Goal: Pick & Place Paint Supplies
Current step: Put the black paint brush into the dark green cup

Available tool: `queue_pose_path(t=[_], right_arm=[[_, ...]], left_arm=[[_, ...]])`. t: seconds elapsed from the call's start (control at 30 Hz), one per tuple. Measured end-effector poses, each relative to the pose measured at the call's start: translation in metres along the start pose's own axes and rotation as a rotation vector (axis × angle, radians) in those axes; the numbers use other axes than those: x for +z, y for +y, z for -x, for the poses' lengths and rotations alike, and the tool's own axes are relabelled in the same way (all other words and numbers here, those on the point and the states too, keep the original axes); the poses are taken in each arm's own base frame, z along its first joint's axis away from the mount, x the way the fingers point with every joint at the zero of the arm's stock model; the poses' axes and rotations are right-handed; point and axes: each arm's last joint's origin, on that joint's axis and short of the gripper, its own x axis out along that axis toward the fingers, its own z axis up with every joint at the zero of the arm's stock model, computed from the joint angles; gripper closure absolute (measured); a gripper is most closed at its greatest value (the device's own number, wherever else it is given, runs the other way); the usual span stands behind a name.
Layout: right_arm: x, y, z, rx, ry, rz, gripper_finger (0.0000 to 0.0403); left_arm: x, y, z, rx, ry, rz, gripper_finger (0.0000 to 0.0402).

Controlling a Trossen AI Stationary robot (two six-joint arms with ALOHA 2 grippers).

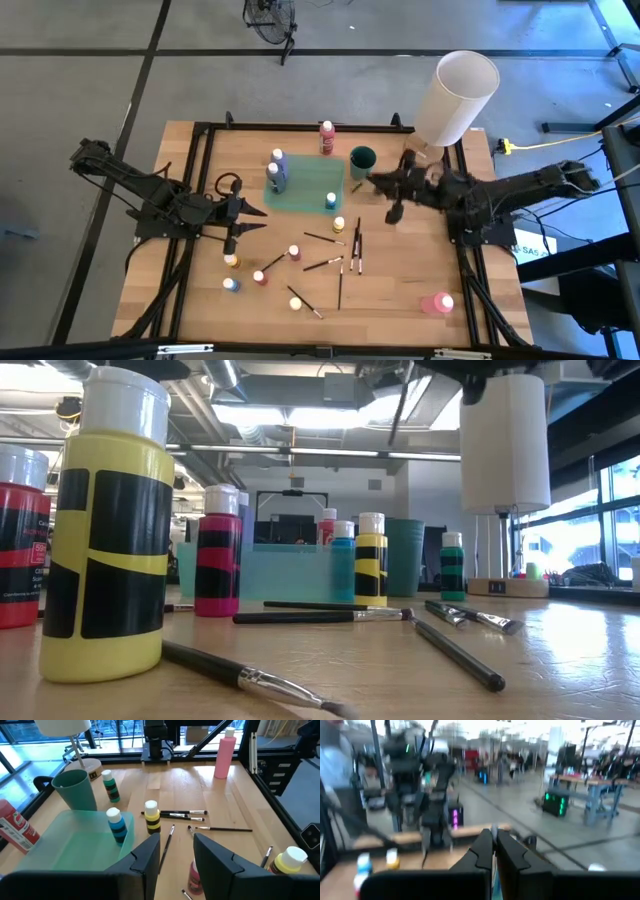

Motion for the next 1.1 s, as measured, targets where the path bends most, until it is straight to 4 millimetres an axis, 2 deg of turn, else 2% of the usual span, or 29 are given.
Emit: queue_pose_path(t=[0.1, 0.2, 0.43, 0.7, 0.93, 1.1], right_arm=[[0.002, -0.014, -0.004, -0.036, -0.028, 0.004, 0.0396], [-0.003, -0.024, -0.009, -0.154, 0.003, 0.000, 0.0396], [-0.019, -0.033, -0.019, -0.290, 0.085, 0.055, 0.0396], [-0.031, -0.046, -0.027, -0.349, 0.143, 0.058, 0.0396], [-0.043, -0.067, -0.034, -0.386, 0.205, 0.002, 0.0396], [-0.059, -0.073, -0.038, -0.440, 0.294, 0.020, 0.0396]], left_arm=[[-0.001, 0.000, 0.000, 0.001, 0.010, -0.007, 0.0285], [-0.001, 0.000, 0.000, 0.002, 0.013, -0.017, 0.0283], [-0.002, 0.000, -0.001, 0.006, 0.017, -0.059, 0.0288], [-0.003, -0.001, -0.007, 0.075, 0.023, -0.098, 0.0288], [0.009, -0.004, -0.013, 0.133, -0.090, -0.146, 0.0290], [0.012, -0.006, -0.017, 0.138, -0.117, -0.174, 0.0292]])
